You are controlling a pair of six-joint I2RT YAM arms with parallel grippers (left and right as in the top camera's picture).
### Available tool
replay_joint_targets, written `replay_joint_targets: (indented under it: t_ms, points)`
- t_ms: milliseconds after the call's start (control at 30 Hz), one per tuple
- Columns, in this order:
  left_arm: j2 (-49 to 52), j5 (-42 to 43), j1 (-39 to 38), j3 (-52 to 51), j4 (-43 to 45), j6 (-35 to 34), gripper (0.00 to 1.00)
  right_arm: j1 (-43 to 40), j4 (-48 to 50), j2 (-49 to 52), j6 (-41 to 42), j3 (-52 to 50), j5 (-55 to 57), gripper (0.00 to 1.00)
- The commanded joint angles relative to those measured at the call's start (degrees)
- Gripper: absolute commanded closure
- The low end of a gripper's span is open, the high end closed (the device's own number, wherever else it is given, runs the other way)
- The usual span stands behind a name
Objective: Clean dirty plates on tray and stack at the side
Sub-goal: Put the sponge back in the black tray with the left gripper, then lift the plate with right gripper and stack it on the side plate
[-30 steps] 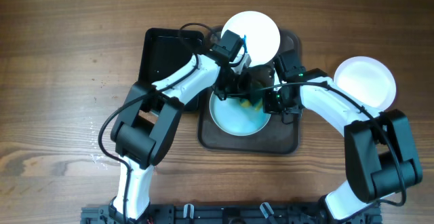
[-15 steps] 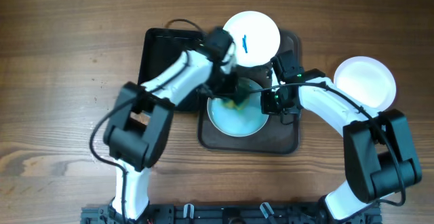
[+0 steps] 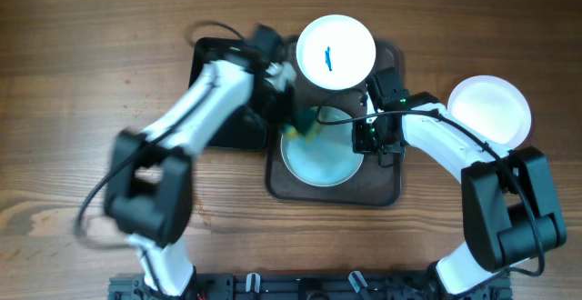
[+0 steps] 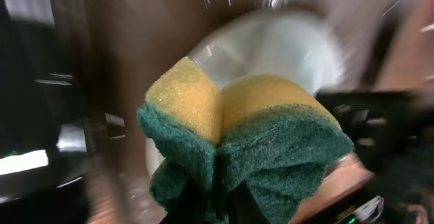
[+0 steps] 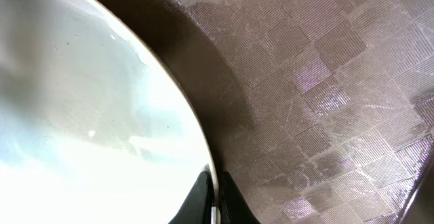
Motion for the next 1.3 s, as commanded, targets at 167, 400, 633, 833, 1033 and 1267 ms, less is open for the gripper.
replay_joint_targets:
  t_ms: [167, 400, 633, 833, 1033, 1267]
  points:
    - [-4.7, -24.2, 13.9, -4.7, 6.3, -0.6, 0.96, 0.1, -0.1, 2.3, 0.0, -2.0, 4.2, 0.96]
    - [-0.9, -23.9, 14.8, -6.8, 9.3, -1.9, 0.49, 0.1, -2.7, 0.6, -0.1, -0.9, 2.2, 0.96]
    - [-9.6, -20.6, 17.0, -6.8, 4.0, -1.9, 0.00, 0.2, -13.8, -6.9, -4.9, 10.0, 7.2, 0.96]
    - [-19.6, -21.7, 26.7, -6.8, 2.9, -1.5, 0.00, 4.1, -18.9, -6.8, -12.1, 27.1, 17.3, 0.96]
    - [-19.7, -21.7, 32.2, -6.8, 2.9, -1.4, 0.00, 16.6, 8.3, -4.7, -25.2, 29.3, 27.1, 0.96]
    - [-19.7, -21.7, 32.2, -6.8, 2.9, -1.4, 0.00, 28.1, 30.9, 4.0, -43.8, 29.3, 46.0, 0.96]
